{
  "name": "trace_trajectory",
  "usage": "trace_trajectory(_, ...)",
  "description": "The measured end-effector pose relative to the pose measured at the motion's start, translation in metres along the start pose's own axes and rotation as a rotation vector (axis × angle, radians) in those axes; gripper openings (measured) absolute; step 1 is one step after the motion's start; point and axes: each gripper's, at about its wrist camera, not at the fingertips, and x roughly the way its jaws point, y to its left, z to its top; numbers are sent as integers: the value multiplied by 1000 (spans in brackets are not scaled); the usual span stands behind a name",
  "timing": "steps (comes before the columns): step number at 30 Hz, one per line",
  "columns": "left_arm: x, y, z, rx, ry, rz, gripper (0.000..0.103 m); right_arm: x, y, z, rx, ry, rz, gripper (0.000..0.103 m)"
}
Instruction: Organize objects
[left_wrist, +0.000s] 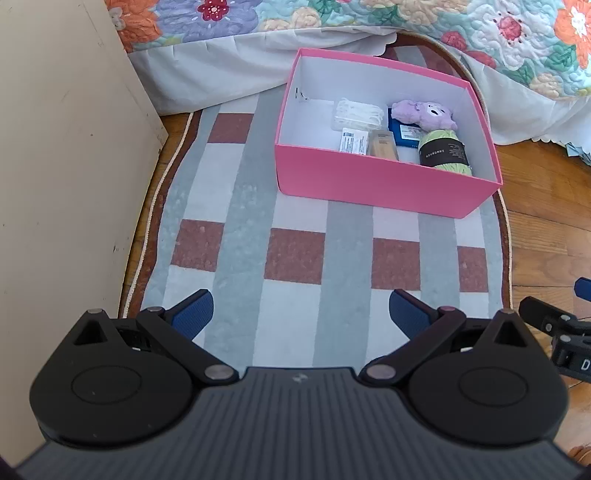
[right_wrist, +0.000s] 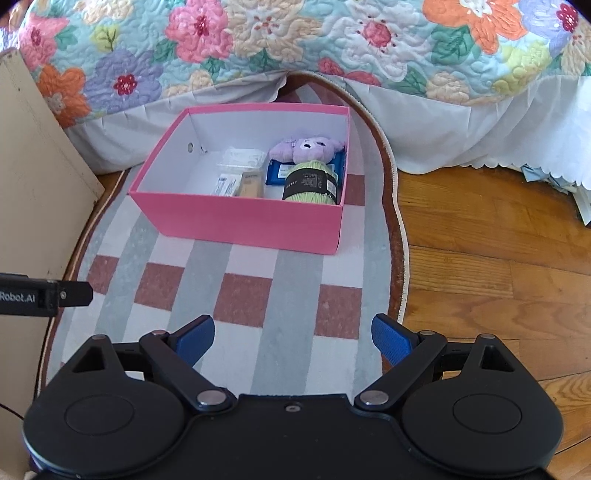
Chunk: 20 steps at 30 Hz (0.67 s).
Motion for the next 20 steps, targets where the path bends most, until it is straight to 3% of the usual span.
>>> trace_trajectory(20, 4, -2, 0, -30, 4, 8, 103, -8, 3, 2, -20, -36, -22, 94)
